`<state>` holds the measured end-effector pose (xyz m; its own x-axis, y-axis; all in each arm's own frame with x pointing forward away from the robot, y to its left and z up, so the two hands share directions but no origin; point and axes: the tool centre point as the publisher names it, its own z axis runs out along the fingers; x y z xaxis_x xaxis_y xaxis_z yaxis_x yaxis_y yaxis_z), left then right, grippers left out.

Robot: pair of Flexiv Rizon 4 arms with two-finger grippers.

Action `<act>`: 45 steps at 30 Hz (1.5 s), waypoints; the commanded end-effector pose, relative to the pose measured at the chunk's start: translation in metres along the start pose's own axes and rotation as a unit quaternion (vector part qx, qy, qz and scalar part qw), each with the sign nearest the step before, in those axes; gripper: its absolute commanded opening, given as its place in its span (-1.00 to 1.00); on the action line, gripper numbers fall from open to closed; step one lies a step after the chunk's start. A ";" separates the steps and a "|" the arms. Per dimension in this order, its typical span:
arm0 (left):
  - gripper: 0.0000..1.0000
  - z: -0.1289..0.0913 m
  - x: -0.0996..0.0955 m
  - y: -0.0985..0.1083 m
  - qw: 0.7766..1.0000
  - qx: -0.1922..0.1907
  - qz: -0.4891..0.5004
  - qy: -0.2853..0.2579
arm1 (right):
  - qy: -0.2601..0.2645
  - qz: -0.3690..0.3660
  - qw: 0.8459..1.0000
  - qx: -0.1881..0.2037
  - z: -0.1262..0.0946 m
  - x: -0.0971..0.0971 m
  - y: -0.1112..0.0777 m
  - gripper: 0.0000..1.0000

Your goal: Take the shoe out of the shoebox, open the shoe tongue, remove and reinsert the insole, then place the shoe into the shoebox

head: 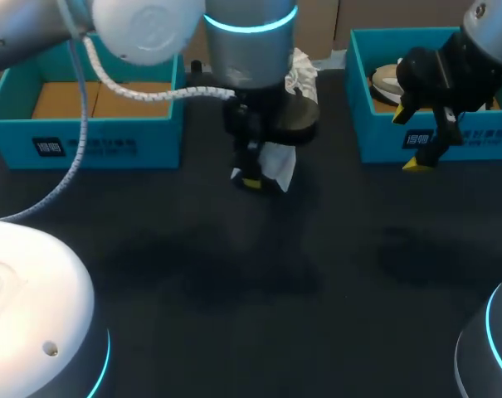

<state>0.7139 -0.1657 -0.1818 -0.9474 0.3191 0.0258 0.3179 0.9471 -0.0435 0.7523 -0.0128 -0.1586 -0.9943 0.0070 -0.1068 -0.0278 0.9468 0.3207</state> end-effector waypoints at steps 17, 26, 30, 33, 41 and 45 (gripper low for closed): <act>-1.00 -0.019 0.005 0.115 0.998 0.038 -0.044 -0.016 | 0.001 0.000 1.000 0.001 0.001 -0.001 0.000 1.00; -1.00 -0.022 0.009 0.165 0.996 0.033 -0.084 -0.022 | 0.001 0.000 1.000 0.001 0.001 -0.001 0.000 1.00; -1.00 -0.018 0.011 0.186 0.995 0.036 -0.088 -0.018 | 0.001 0.000 1.000 0.001 0.001 -0.001 0.000 1.00; -1.00 -0.014 0.012 0.202 0.996 0.036 -0.084 -0.011 | 0.001 0.000 1.000 0.001 0.001 -0.001 0.000 1.00; -1.00 -0.002 0.006 0.252 0.996 0.031 -0.084 0.004 | 0.001 0.000 1.000 0.001 0.001 -0.001 0.000 1.00; -1.00 -0.001 0.005 0.277 0.995 0.027 -0.093 0.001 | 0.001 0.000 1.000 0.001 0.001 -0.001 0.000 1.00</act>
<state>0.7938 0.0823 -0.1935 -0.9901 0.1330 0.0454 0.1312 0.9905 -0.0404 0.7523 -0.0129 -0.1586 -0.9943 0.0070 -0.1068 -0.0278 0.9468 0.3207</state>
